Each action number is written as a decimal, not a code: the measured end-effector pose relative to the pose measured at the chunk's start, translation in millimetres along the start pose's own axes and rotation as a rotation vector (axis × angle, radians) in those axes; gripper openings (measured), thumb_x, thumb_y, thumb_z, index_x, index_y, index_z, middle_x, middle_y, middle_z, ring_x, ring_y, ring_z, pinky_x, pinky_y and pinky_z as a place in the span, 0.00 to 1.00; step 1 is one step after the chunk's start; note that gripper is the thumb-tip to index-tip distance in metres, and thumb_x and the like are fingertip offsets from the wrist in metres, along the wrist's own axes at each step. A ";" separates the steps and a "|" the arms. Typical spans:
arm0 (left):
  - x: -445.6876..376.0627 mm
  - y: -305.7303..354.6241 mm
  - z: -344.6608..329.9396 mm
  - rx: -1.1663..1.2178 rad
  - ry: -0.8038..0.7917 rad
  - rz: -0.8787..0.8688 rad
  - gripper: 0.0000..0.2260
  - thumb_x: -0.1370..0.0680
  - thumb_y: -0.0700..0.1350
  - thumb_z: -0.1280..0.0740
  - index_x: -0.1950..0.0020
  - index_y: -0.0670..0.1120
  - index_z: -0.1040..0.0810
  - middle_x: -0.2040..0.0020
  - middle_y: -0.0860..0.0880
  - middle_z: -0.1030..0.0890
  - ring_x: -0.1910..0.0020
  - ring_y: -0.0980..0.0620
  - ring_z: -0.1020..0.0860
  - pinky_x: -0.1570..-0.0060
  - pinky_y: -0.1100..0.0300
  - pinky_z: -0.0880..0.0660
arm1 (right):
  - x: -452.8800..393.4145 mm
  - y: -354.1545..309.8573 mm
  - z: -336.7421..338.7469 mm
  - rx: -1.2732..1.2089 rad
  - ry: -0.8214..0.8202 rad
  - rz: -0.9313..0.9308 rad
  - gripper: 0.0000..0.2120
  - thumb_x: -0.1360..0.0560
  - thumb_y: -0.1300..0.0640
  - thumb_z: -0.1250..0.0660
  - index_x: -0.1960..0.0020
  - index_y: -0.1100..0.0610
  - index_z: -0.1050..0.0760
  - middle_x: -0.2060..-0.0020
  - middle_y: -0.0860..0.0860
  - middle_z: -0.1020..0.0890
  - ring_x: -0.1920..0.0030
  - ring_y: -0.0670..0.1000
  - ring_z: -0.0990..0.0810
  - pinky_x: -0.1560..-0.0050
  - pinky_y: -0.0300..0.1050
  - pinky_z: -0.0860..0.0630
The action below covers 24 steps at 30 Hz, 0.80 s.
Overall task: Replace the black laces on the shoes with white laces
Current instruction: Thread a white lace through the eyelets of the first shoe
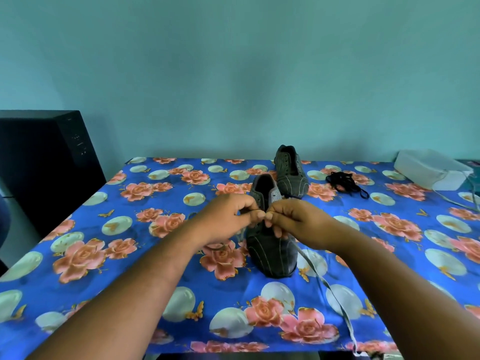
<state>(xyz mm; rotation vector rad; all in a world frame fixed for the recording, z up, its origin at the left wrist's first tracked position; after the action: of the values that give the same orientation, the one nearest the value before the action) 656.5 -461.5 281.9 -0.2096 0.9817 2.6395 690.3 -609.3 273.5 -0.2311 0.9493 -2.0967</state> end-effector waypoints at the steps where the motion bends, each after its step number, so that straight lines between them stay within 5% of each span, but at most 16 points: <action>1: 1.2 -2.6 2.7 -0.032 0.003 0.005 0.09 0.20 0.53 0.31 0.58 0.51 0.21 0.60 0.53 0.19 0.56 0.52 0.22 0.53 0.47 0.24 | 2.0 1.2 1.3 0.027 -0.009 0.003 0.11 0.16 0.54 0.38 0.54 0.54 0.21 0.65 0.49 0.17 0.64 0.52 0.20 0.59 0.52 0.24; 5: 11.1 -21.9 23.2 -0.127 0.041 0.061 0.08 0.20 0.53 0.31 0.58 0.54 0.20 0.60 0.57 0.18 0.56 0.59 0.21 0.51 0.52 0.25 | 14.2 14.2 10.9 0.084 0.005 -0.017 0.12 0.16 0.54 0.38 0.56 0.52 0.21 0.64 0.46 0.17 0.61 0.56 0.20 0.56 0.54 0.24; 8: 28.2 -66.2 45.9 -0.005 0.082 0.225 0.08 0.19 0.53 0.32 0.55 0.50 0.19 0.65 0.61 0.18 0.65 0.65 0.21 0.61 0.55 0.26 | 24.8 27.1 27.7 0.073 0.069 -0.023 0.14 0.16 0.55 0.38 0.58 0.55 0.21 0.64 0.49 0.17 0.61 0.52 0.19 0.54 0.49 0.24; 11: 45.2 -106.0 58.0 0.057 0.116 0.375 0.09 0.20 0.55 0.32 0.54 0.50 0.19 0.62 0.44 0.16 0.70 0.48 0.19 0.68 0.53 0.22 | 31.7 38.5 36.5 0.043 0.105 -0.071 0.14 0.16 0.55 0.38 0.57 0.57 0.21 0.63 0.48 0.16 0.59 0.48 0.18 0.52 0.42 0.24; 13: 45.6 -113.6 54.8 0.046 0.114 0.394 0.09 0.20 0.54 0.32 0.55 0.50 0.19 0.65 0.49 0.17 0.73 0.48 0.22 0.67 0.54 0.25 | 30.0 38.5 34.1 0.042 0.103 -0.073 0.13 0.16 0.56 0.38 0.57 0.59 0.21 0.63 0.50 0.15 0.59 0.51 0.17 0.52 0.44 0.23; 16: 33.9 -91.7 44.7 -0.127 0.114 0.298 0.09 0.20 0.58 0.33 0.49 0.55 0.17 0.56 0.63 0.16 0.55 0.56 0.18 0.52 0.52 0.23 | 21.7 30.5 24.6 0.008 0.093 -0.058 0.14 0.16 0.59 0.39 0.58 0.60 0.23 0.65 0.52 0.17 0.62 0.56 0.19 0.54 0.49 0.23; 19: 20.9 -47.3 21.0 -0.217 0.053 0.124 0.21 0.21 0.64 0.38 0.32 0.57 0.22 0.36 0.59 0.19 0.37 0.56 0.23 0.36 0.51 0.26 | 11.9 16.2 11.1 -0.009 0.062 -0.019 0.14 0.16 0.57 0.39 0.59 0.56 0.23 0.65 0.52 0.17 0.67 0.53 0.23 0.60 0.53 0.24; 21: 13.0 -18.1 5.0 -0.190 0.004 0.005 0.25 0.22 0.65 0.41 0.30 0.55 0.23 0.34 0.57 0.21 0.34 0.56 0.25 0.35 0.51 0.28 | 7.4 8.4 3.8 -0.018 0.046 -0.006 0.13 0.16 0.55 0.39 0.57 0.56 0.22 0.64 0.53 0.17 0.66 0.56 0.23 0.62 0.53 0.25; 24: 3.6 -1.5 -7.1 -0.142 -0.015 -0.109 0.15 0.19 0.57 0.35 0.43 0.48 0.17 0.41 0.54 0.19 0.40 0.56 0.25 0.39 0.51 0.27 | 3.7 1.8 1.2 -0.037 0.036 0.014 0.13 0.15 0.54 0.39 0.55 0.57 0.22 0.64 0.53 0.17 0.62 0.62 0.23 0.60 0.55 0.26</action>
<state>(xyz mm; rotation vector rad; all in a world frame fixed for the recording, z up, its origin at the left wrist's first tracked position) 653.9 -464.2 274.8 -0.2680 0.7564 2.6077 689.5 -613.4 272.6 -0.2057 1.0086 -2.0779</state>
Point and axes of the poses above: each hand's wrist, its own x-axis away from the middle knuckle, its own z-axis out of the back of the hand, y = z × x, the point moved 7 cm from there along -x, towards the middle knuckle
